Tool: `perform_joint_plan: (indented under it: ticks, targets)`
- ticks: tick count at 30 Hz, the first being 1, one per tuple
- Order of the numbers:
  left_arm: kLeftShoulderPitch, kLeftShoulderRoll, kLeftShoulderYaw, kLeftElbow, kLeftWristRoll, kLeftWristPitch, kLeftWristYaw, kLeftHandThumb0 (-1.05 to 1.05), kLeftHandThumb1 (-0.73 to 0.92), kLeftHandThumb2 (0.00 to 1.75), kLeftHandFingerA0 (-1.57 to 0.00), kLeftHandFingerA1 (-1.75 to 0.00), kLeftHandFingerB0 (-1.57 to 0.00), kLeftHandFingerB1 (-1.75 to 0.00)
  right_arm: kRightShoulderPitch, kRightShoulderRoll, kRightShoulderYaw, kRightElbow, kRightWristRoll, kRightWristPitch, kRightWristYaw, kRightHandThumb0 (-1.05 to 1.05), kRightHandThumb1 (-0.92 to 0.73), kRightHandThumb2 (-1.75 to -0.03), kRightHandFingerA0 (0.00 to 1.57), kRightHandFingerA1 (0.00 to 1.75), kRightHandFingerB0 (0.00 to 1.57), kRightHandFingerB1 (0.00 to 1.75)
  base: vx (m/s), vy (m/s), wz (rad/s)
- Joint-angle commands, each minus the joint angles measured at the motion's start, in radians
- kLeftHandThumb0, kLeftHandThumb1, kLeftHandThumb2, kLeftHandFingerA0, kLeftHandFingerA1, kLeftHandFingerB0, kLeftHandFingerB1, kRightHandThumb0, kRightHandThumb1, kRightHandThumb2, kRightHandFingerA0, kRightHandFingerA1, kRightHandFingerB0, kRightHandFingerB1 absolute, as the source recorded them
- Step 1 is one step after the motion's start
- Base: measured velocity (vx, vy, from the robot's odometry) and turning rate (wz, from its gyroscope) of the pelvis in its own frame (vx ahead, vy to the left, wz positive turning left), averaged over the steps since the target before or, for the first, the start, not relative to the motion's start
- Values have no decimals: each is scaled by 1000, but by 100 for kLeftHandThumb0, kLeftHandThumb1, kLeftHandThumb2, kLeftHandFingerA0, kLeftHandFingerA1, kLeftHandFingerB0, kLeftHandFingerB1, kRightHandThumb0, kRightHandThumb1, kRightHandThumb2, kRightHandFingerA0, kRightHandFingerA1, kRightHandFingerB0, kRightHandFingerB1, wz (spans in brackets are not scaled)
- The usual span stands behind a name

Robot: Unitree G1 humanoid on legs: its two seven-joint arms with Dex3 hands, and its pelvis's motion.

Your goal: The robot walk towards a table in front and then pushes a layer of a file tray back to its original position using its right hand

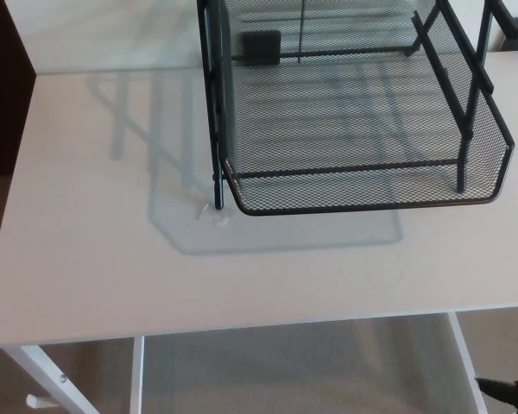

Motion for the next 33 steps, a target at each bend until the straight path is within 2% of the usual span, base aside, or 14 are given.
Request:
perform_joint_plan:
  ticks: [1,12,13,33]
  targets:
    - [-6,-4,24,49,6,-14,32,-10,61,58,-51,-45,-38,-39,-111,48,-64,283,392,83,254,-62,-44,-55,40,44,39,36,0,0,0]
    - [-15,8,21,49,17,-29,31,-14,61,59,-51,-45,-38,-40,-129,42,-64,305,391,54,291,-59,-44,-55,40,42,38,35,0,0,0]
    - [-13,8,22,47,18,-30,34,-13,62,59,-51,-45,-38,-40,-128,40,-62,301,394,53,300,-64,-38,-72,37,47,33,42,0,0,0]
    - [-37,12,23,48,23,-24,36,-13,61,59,-51,-44,-38,-39,-135,36,-57,286,427,69,324,-62,-38,-71,39,47,33,42,0,0,0]
